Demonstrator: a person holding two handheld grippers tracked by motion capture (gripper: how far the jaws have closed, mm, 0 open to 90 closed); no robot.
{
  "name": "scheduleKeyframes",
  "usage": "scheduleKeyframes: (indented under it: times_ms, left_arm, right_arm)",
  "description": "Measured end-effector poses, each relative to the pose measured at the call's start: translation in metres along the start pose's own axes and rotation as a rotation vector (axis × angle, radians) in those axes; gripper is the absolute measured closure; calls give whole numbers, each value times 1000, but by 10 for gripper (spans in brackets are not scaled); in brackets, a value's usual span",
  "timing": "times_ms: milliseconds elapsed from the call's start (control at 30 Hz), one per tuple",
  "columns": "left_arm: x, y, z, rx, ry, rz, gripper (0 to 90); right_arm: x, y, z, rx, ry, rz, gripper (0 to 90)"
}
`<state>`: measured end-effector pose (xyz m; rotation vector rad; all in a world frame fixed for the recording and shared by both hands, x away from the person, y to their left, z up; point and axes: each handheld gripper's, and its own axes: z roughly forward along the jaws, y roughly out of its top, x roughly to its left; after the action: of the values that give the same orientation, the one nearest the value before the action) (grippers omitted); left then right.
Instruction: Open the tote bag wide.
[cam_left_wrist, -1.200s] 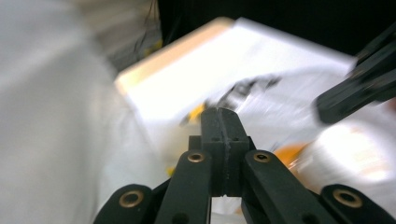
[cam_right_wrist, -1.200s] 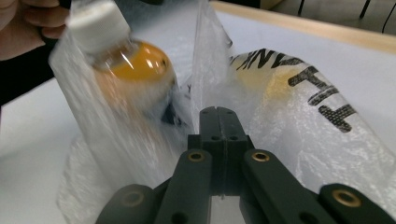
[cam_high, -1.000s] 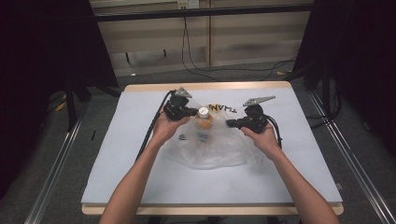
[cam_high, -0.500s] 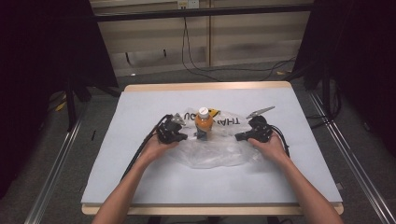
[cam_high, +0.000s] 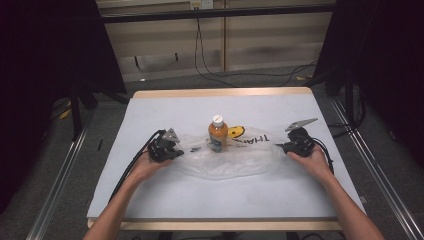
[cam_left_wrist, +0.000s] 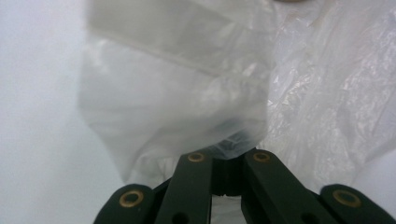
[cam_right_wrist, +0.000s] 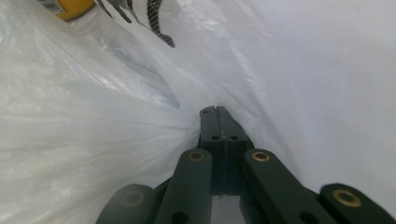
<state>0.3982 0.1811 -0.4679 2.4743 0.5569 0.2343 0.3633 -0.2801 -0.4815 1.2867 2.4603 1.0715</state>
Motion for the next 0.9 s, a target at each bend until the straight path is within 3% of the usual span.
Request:
scheduleKeyframes:
  times_ms: [100, 167, 267, 433, 500, 667, 800, 867, 900]
  left_arm:
    - [-2, -1, 0, -20, 0, -30, 900]
    - [-8, 2, -4, -27, -28, -18, 900]
    - [-14, 6, -14, -116, -42, -44, 900]
    - [-30, 17, -32, -182, -56, -4, 900]
    - [-37, 24, -38, -181, -49, 13, 900]
    - [-47, 45, -44, -214, -67, 44, 900]
    - [-48, 65, -39, -169, -58, 64, 900]
    - [-47, 72, -29, -127, -55, 49, 900]
    - [-44, 75, -25, -82, -43, 87, 900]
  right_arm:
    - [3, 1, -1, 8, -27, -6, 900]
    - [6, 4, -1, -3, -13, -17, 900]
    - [11, 12, -8, -48, 13, -18, 900]
    - [22, 38, -21, -104, 54, -50, 900]
    - [29, 50, -24, -116, 73, -76, 900]
    - [47, 81, -20, -98, 123, -136, 900]
    - [61, 104, -6, -42, 155, -181, 900]
    - [66, 113, 6, 3, 163, -197, 900]
    - [67, 118, 12, 28, 167, -206, 900]
